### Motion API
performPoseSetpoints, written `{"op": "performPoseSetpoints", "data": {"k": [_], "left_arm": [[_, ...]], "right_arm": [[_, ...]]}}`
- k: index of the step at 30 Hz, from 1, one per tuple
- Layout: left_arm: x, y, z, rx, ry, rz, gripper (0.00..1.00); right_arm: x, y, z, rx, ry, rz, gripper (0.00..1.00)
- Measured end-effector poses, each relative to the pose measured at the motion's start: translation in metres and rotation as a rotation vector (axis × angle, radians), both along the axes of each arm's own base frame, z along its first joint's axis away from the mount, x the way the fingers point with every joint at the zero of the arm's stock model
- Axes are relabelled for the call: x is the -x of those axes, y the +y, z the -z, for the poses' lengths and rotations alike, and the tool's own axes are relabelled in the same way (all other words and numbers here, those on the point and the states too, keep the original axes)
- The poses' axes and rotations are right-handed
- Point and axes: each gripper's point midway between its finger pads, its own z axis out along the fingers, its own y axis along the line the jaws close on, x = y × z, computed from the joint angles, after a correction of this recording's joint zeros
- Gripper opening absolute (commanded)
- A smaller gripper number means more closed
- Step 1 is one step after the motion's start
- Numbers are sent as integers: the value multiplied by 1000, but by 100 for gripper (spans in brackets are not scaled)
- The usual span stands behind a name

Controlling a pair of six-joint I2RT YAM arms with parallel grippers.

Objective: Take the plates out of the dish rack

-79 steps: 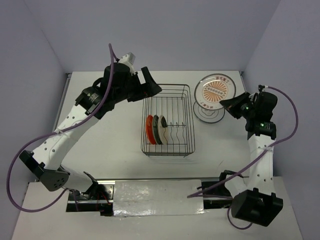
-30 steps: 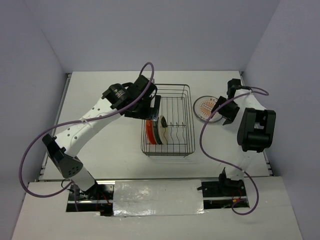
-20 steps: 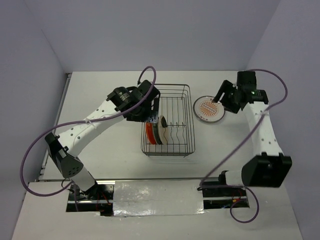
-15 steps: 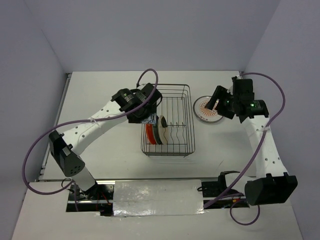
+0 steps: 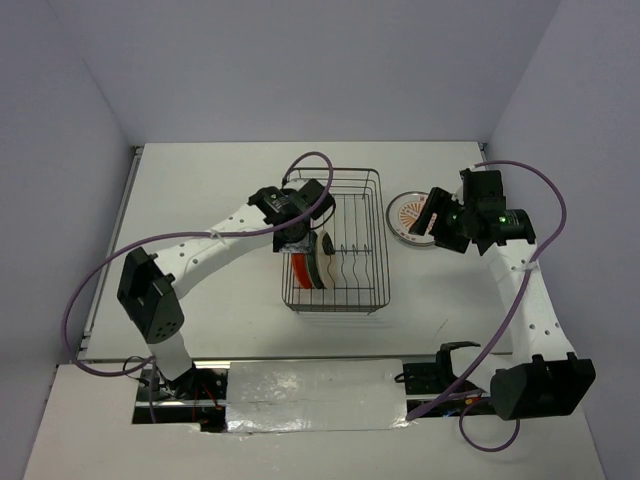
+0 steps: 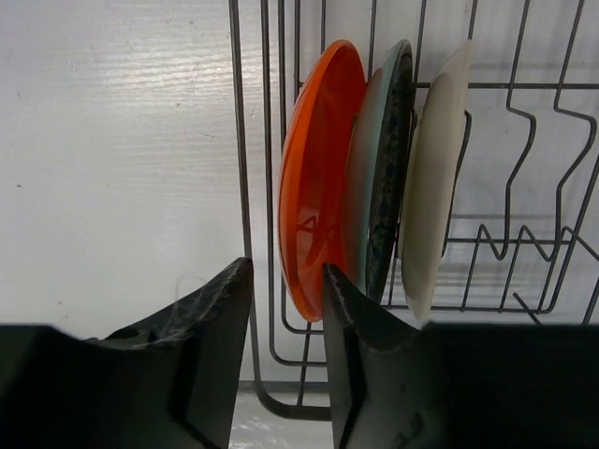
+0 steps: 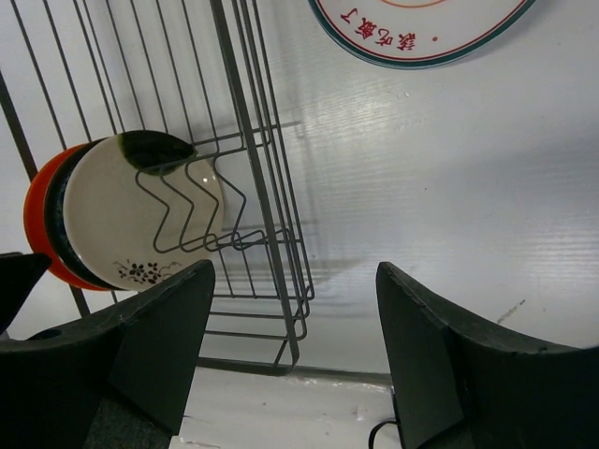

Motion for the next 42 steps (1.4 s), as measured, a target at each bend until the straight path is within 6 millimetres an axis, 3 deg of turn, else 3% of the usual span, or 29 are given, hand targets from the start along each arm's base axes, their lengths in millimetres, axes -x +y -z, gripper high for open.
{"op": "performPoseSetpoints", "data": {"k": [5,8,16,19,24,31,37,42], "left_arm": [[-2,1,17,-33,16,-7,36],[-1,2,26,-47,31,-15,25],[-2,8,21,-70,20,-48,12],[-3,13,7,-82,5,-67,0],[-9,19,-26,-91,-53,-105,0],[-28,33,-92,-52,-209,-193,0],[-39,77,-108,-42,-237,-291,0],[-48,115,-112,27,-271,-366,0]], "right_arm": [[5,1,-5,-1,-14,-7,77],[7,1,-5,-1,-7,-9,77],[10,1,-14,5,-15,-16,77],[10,0,-19,6,-25,-16,77],[12,0,-21,6,-27,-16,77],[13,1,-27,4,-33,-17,77],[14,10,-36,-37,-53,-54,77],[18,32,-60,-138,-157,-152,77]]}}
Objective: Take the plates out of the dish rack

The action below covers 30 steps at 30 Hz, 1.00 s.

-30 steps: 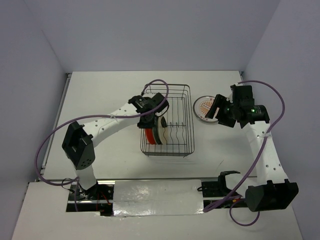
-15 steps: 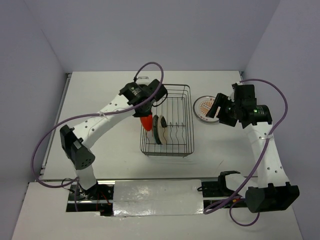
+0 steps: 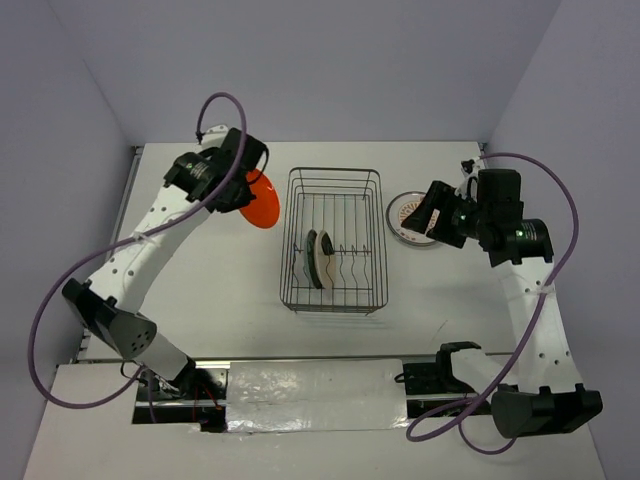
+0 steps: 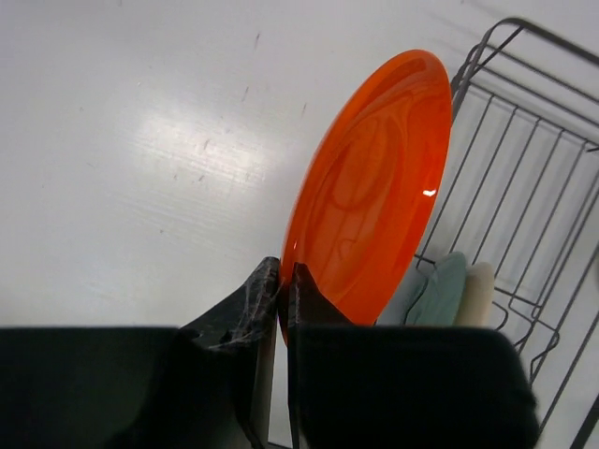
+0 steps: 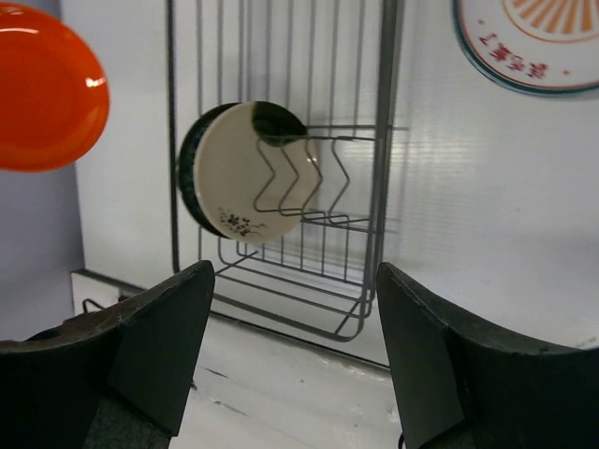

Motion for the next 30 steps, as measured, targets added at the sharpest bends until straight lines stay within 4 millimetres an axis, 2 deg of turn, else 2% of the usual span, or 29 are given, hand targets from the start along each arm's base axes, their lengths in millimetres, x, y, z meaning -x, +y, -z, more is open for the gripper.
{"op": "performPoseSetpoints", "data": {"k": [3,5,8,10,12,14,16,18,19,21,23,27,29,30], "left_arm": [[-7,20,3,86,-25,-32,0],[-21,37,20,209,-26,-66,0],[-45,74,66,314,4,-153,4],[-57,91,107,379,49,-206,3],[-62,96,142,434,97,-229,4],[-66,94,170,482,131,-236,9],[-68,91,185,511,146,-229,24],[-72,88,187,534,137,-215,47],[-74,89,186,536,129,-216,76],[-77,93,185,528,128,-232,99],[-76,99,187,512,147,-275,100],[-58,111,189,447,223,-344,99],[-54,111,174,402,244,-346,100],[-56,108,159,364,235,-335,99]], "right_arm": [[3,8,-12,-38,-46,-39,77],[4,13,-16,-61,-59,-62,77],[6,19,-13,-92,-52,-85,77],[9,22,-9,-106,-40,-93,77],[12,23,-9,-115,-40,-103,77],[17,24,-11,-119,-51,-110,77],[20,25,-15,-119,-72,-117,77],[24,24,-18,-114,-90,-121,77],[26,24,-19,-110,-97,-124,77],[28,23,-21,-103,-108,-128,77],[29,23,-20,-98,-111,-128,77],[31,21,-16,-92,-93,-123,77],[31,20,-14,-84,-81,-113,77],[32,18,-12,-79,-74,-107,77]]}}
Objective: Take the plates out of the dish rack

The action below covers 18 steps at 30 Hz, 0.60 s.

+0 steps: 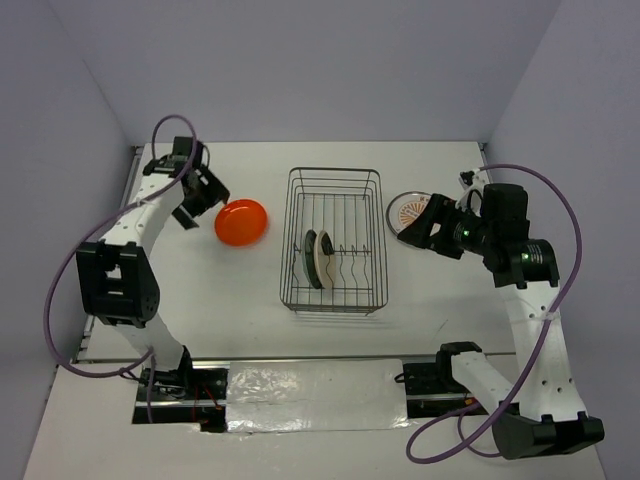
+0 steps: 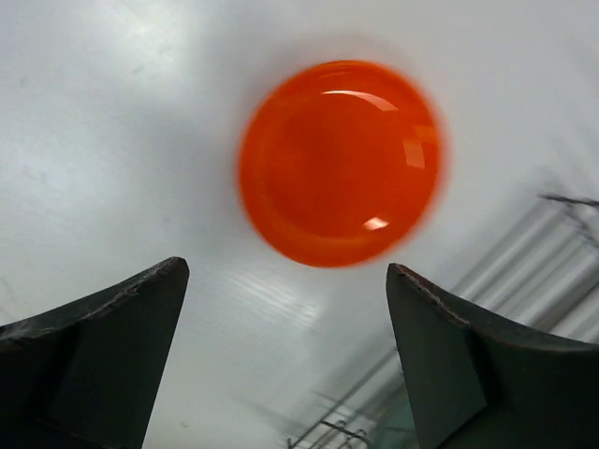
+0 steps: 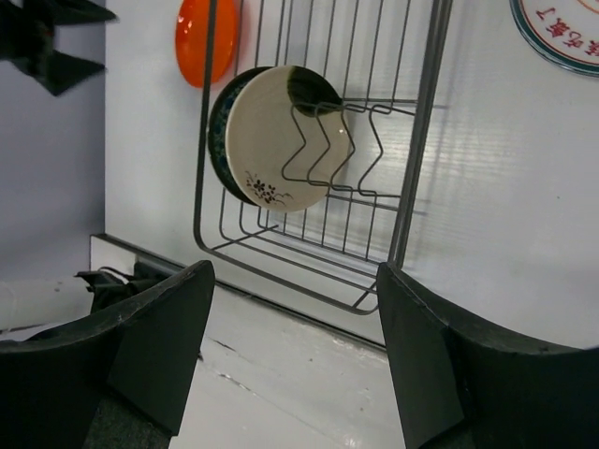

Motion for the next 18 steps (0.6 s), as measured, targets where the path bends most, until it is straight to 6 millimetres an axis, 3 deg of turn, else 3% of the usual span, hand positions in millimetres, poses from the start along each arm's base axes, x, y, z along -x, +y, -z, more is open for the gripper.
{"op": "performPoseSetpoints", "data": {"k": [2,5,7,8,10,12,18], "left_arm": [[-14,-26,-48,-90,-81,81,95],[-22,-104,-128,-148,-282,254,82],[1,-159,-163,-133,-379,380,74],[19,-178,-171,-125,-394,438,66],[50,-197,-172,-146,-376,515,68],[67,-203,-164,-201,-339,553,68],[95,-225,-109,-348,-178,645,69]], "right_arm": [[-1,-4,4,20,18,21,77],[-4,-11,8,52,41,57,77],[-4,-15,10,70,52,72,77],[-4,-16,11,75,56,77,77],[-2,-18,12,84,65,85,77],[-1,-18,14,87,72,86,77],[0,-18,15,90,79,86,77]]}}
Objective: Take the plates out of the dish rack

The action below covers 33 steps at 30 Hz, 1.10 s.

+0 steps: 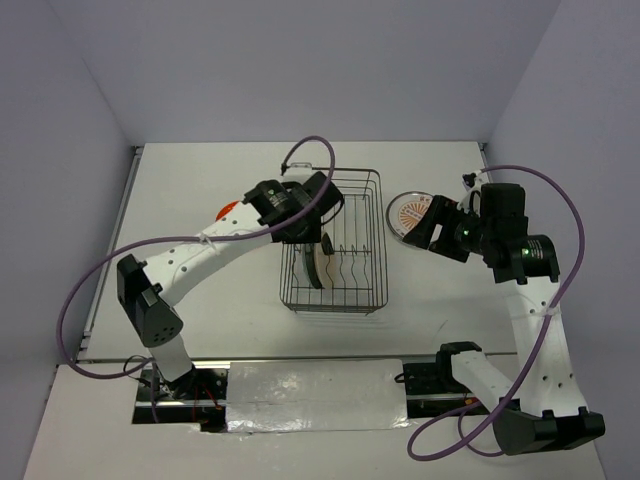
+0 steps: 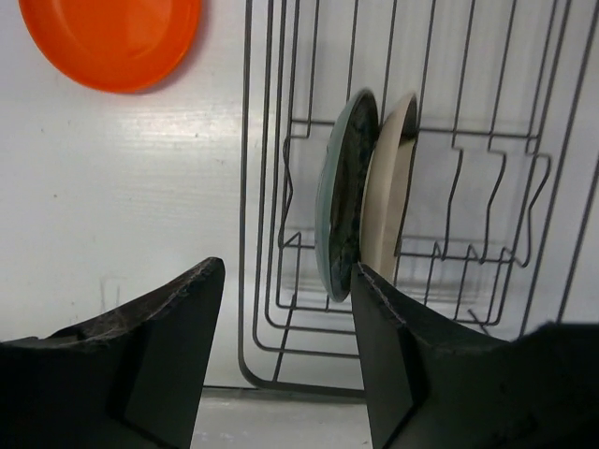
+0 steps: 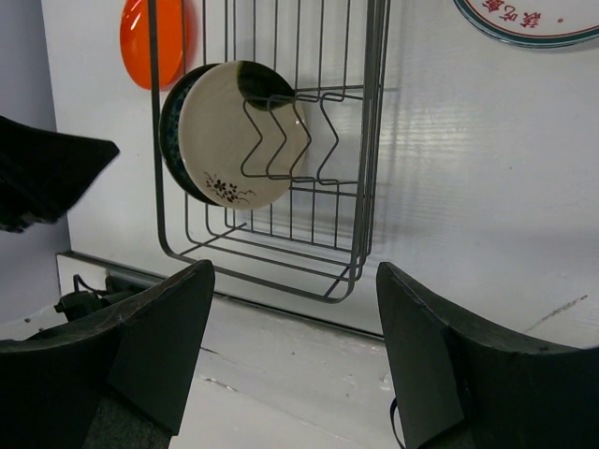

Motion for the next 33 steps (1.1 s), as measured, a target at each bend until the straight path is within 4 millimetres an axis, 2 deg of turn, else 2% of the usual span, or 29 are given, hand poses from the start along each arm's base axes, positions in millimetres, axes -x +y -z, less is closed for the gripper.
{"op": "performPoseSetpoints", "data": {"k": [5,9,10,11,21,27,28,33], "left_arm": [[13,-2,23,-47,45,27,68],[12,-2,33,-49,56,28,65],[12,-2,35,-50,58,28,59],[12,-3,38,-48,60,28,59],[8,-15,80,-68,108,43,56],[8,-18,92,-73,122,53,31],[8,-19,92,-69,121,50,25],[8,-12,85,-93,119,32,8]], "right_arm": [[2,-1,0,5,-8,0,77],[5,-5,7,28,-4,14,77],[5,-7,9,35,-3,18,77],[5,-7,11,40,-1,20,77],[6,-9,11,50,-6,24,77],[6,-10,11,52,-8,27,77],[6,-10,11,53,-8,27,77],[6,-11,11,57,-8,31,77]]}}
